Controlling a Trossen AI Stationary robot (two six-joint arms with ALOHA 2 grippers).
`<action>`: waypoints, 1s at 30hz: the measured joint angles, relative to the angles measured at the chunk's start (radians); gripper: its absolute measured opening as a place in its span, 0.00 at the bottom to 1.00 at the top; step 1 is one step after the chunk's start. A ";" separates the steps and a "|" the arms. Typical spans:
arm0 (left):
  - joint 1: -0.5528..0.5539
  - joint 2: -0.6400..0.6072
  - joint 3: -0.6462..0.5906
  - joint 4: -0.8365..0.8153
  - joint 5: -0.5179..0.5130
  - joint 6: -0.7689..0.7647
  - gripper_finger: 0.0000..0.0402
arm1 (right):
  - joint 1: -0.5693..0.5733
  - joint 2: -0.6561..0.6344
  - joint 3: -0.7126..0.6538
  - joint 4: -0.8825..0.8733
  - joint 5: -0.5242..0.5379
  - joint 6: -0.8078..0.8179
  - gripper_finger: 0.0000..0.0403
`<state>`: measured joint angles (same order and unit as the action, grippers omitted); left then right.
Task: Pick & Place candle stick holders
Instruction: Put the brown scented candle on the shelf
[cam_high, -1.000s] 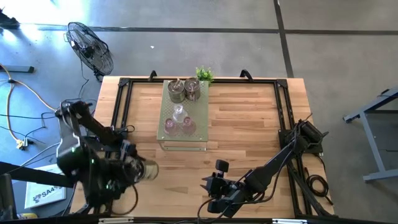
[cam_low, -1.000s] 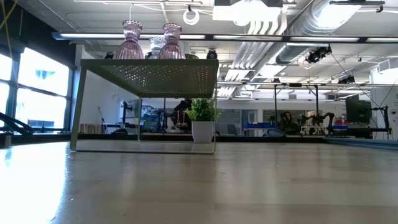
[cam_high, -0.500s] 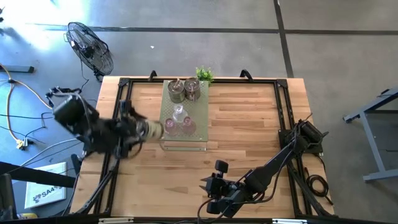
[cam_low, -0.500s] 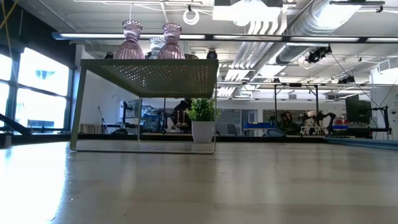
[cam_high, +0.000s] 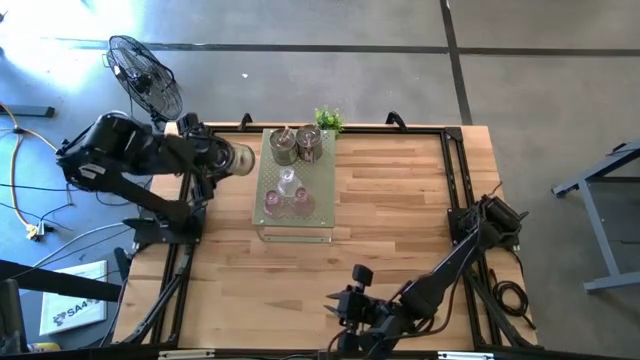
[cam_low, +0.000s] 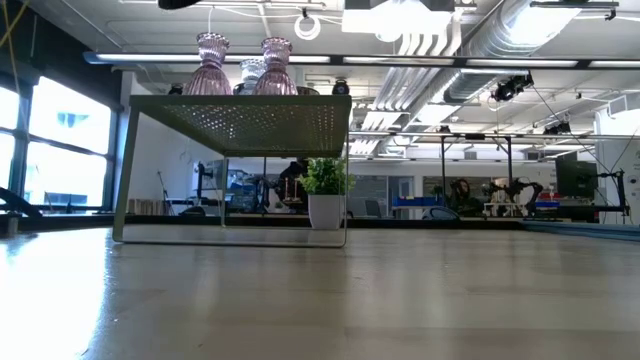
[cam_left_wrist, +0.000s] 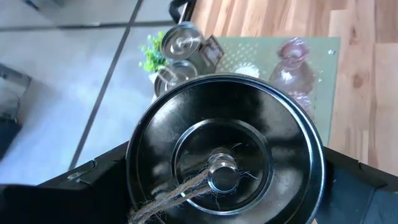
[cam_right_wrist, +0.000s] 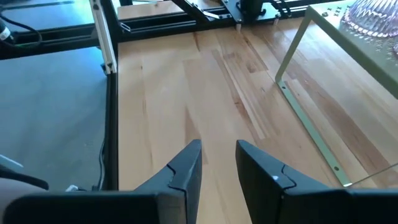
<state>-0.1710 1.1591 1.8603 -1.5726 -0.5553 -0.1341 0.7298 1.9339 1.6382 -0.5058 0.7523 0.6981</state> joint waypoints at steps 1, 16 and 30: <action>0.030 0.000 0.000 0.000 0.019 0.012 0.88 | 0.004 0.000 0.000 0.000 0.002 0.001 0.23; 0.369 0.015 -0.137 0.042 0.268 0.174 0.88 | 0.026 0.003 0.000 0.002 0.037 0.025 0.23; 0.547 0.024 -0.390 0.218 0.472 0.293 0.89 | 0.026 0.004 0.000 -0.007 0.049 0.009 0.23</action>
<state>0.3764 1.1835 1.4703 -1.3547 -0.0837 0.1589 0.7555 1.9377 1.6382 -0.5133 0.8012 0.7067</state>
